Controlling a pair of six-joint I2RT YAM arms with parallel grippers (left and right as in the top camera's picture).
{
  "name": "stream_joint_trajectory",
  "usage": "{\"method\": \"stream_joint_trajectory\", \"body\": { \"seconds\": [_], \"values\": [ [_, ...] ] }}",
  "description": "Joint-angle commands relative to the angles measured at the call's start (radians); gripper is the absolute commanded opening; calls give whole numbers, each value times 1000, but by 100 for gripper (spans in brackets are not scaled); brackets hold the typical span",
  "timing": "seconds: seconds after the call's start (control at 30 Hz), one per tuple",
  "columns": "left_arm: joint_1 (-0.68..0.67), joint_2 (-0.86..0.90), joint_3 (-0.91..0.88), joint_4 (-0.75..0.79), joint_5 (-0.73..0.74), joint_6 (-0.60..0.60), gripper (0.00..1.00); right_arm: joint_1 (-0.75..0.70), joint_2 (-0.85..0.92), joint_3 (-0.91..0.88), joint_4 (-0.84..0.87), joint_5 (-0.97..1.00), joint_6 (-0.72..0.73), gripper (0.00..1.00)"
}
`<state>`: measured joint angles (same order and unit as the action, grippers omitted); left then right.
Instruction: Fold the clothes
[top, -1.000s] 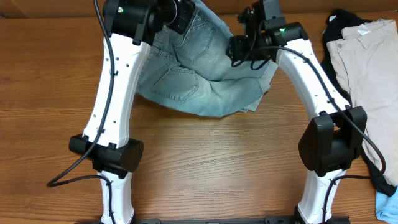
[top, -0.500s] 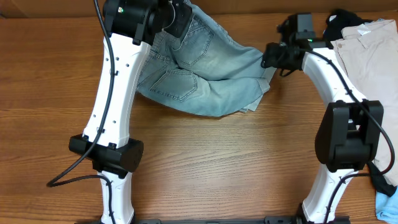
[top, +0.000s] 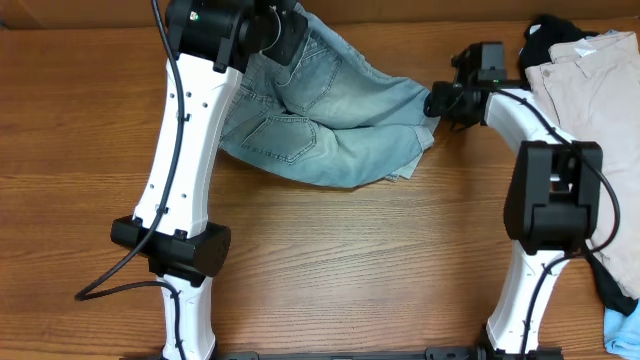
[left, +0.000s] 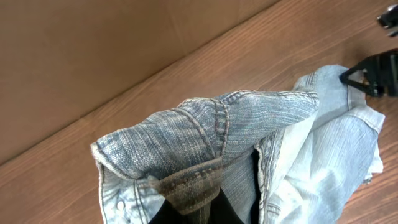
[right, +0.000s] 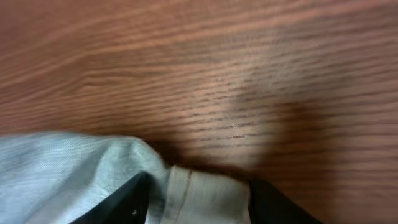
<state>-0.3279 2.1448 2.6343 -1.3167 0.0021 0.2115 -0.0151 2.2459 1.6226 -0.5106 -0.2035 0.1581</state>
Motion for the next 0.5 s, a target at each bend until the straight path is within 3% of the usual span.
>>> {"method": "stream_joint_trajectory", "body": {
  "seconds": [0.0,0.2,0.27,0.37,0.47],
  "values": [
    [-6,-36,27,-4,-13,-11,4,2,40,-8,32,-26,43,54],
    [-6,-36,27,-3,-13,-11,4,3,68,-8,54,-44,56,50],
    [-6,-36,27,-3,-13,-11,4,4,68,-8,54,-76,56,28],
    [-6,-36,27,-3,-9,-11,4,3,61,-3,53,-114,55,4],
    [-6,-43,30,-1,-22,-11,4,-16,15,9,30,-142,50,4]
  ]
}}
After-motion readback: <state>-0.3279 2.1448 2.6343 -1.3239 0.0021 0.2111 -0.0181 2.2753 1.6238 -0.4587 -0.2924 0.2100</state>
